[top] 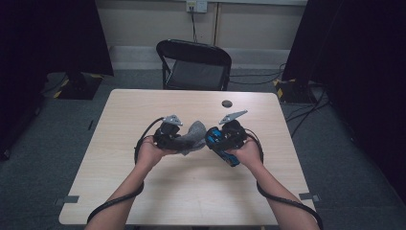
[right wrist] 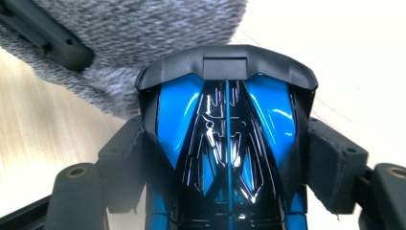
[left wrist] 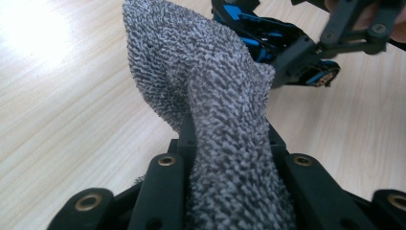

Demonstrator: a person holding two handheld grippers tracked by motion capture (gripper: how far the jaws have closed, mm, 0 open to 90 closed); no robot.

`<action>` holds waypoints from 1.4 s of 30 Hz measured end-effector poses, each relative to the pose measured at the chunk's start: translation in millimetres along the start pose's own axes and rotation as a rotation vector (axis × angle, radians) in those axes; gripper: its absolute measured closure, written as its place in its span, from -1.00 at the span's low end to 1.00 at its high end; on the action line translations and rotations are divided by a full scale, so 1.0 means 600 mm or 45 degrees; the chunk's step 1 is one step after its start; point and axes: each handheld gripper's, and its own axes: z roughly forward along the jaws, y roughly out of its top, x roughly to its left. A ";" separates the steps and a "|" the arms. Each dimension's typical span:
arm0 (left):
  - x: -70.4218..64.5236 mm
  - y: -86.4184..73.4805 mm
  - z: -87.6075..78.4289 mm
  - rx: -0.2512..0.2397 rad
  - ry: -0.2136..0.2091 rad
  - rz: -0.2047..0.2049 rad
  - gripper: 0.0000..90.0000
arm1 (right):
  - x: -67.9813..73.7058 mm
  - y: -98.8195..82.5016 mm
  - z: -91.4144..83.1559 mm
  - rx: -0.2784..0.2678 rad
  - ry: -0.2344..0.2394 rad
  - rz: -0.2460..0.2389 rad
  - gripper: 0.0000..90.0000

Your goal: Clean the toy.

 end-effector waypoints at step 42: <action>0.037 0.071 0.033 -0.042 0.123 -0.081 0.60 | 0.035 0.008 0.005 -0.031 0.083 -0.072 -0.42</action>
